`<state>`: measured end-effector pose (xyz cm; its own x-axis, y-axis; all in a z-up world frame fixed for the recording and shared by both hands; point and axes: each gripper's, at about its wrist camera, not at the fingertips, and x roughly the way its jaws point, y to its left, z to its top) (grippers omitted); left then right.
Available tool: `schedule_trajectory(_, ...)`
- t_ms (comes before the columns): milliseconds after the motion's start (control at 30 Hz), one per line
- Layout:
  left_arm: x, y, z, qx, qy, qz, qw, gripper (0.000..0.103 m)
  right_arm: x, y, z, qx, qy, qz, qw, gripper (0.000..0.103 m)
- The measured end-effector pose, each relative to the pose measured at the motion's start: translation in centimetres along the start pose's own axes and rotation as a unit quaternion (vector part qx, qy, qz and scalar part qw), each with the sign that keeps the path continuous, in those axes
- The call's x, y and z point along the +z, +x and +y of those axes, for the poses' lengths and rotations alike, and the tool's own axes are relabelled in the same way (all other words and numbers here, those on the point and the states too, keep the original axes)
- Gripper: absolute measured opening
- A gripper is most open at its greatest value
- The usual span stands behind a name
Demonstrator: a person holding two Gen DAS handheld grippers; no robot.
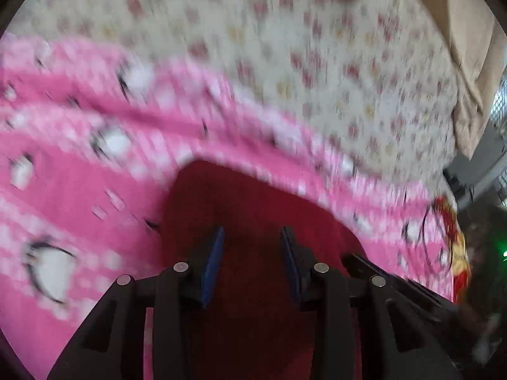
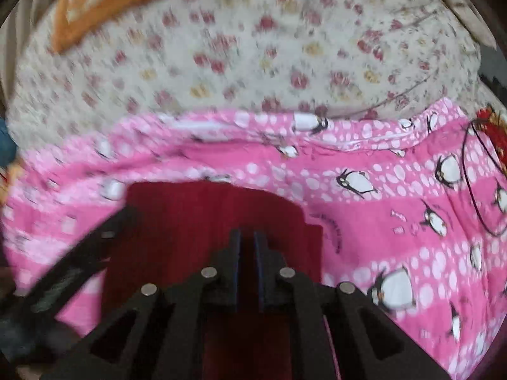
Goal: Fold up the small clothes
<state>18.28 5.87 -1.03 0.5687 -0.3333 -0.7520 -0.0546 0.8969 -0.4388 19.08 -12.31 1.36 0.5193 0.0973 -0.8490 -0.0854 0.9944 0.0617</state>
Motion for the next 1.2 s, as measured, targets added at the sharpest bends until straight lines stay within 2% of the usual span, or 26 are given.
schedule_trajectory(67, -0.3, 0.6, -0.9, 0.016, 0.026, 0.002, 0.9995, 0.015, -1.1, 0.6, -1.3, 0.024, 0.014, -0.024, 0.999, 0.007)
schedule_trajectory(133, -0.4, 0.8, -1.5, 0.027, 0.038, 0.002, 0.9989, 0.018, -1.0, 0.4, -1.3, 0.026, 0.023, -0.018, 0.999, 0.007)
schedule_trajectory(233, -0.4, 1.1, -1.5, 0.012, 0.037, 0.006, 0.9992, 0.026, -0.9, 0.5, -1.0, 0.018, 0.009, -0.021, 1.0, 0.007)
schedule_trajectory(300, -0.2, 1.0, -1.3, -0.001, 0.037, 0.01, 0.9993, 0.036, -0.9, 0.0, -1.4, 0.028, 0.017, -0.026, 0.999, 0.007)
schedule_trajectory(367, -0.1, 1.1, -1.5, -0.008, 0.041, 0.014, 0.999, 0.045, -1.0, -1.7, -1.8, 0.035, 0.014, -0.039, 0.999, 0.007)
schedule_trajectory(433, 0.0, 1.3, -1.9, -0.011, 0.049, 0.015, 0.9986, 0.051, -1.2, -4.0, -2.2, 0.023, 0.001, -0.051, 0.998, 0.007)
schedule_trajectory(467, 0.0, 1.3, -2.1, -0.01, 0.05, 0.015, 0.9986, 0.054, -1.4, -5.4, -2.4, 0.013, -0.009, -0.058, 0.998, 0.01)
schedule_trajectory(500, 0.0, 1.4, -2.2, -0.006, 0.045, 0.012, 0.9989, 0.055, -1.6, -6.6, -2.6, 0.009, -0.017, -0.062, 0.998, 0.012)
schedule_trajectory(600, 0.0, 1.4, -2.3, -0.002, 0.04, 0.009, 0.9992, 0.055, -3.5, -10.5, -3.2, 0.038, -0.024, -0.071, 0.996, 0.019)
schedule_trajectory(700, -0.2, 0.8, -1.6, -0.03, 0.036, 0.01, 0.9989, 0.055, -6.7, -12.6, -2.1, 0.053, -0.059, -0.078, 0.994, 0.019)
schedule_trajectory(800, -0.3, 0.1, -1.7, -0.025, 0.043, 0.011, 0.9987, 0.055, -10.0, -11.6, -0.6, 0.066, -0.092, -0.049, 0.992, 0.019)
schedule_trajectory(867, -0.7, -1.3, -2.7, -0.004, 0.064, -0.005, 0.9979, 0.055, -11.4, -9.2, 0.1, 0.04, -0.113, -0.007, 0.993, 0.02)
schedule_trajectory(967, -2.1, -4.5, -3.6, -0.016, 0.076, -0.037, 0.9963, 0.057, -11.8, -9.5, 0.8, 0.018, -0.137, -0.018, 0.99, 0.02)
schedule_trajectory(1000, -2.8, -5.5, -3.5, -0.021, 0.079, -0.04, 0.9959, 0.062, -11.8, -10.3, 0.7, 0.024, -0.129, -0.03, 0.991, 0.02)
schedule_trajectory(1067, -4.4, -6.3, -3.4, -0.004, 0.088, -0.029, 0.9957, 0.069, -12.1, -11.8, 0.3, 0.042, -0.115, -0.053, 0.991, 0.02)
schedule_trajectory(1100, -5.0, -6.1, -3.3, 0.009, 0.093, -0.017, 0.9955, 0.069, -12.4, -12.2, 0.2, 0.049, -0.111, -0.056, 0.991, 0.02)
schedule_trajectory(1133, -5.8, -5.7, -3.3, 0.028, 0.104, -0.007, 0.9942, 0.069, -12.8, -12.4, 0.2, 0.052, -0.111, -0.05, 0.991, 0.02)
schedule_trajectory(1200, -7.0, -5.5, -3.9, 0.071, 0.136, -0.012, 0.9881, 0.07, -13.6, -11.8, -0.2, 0.043, -0.108, -0.027, 0.993, 0.021)
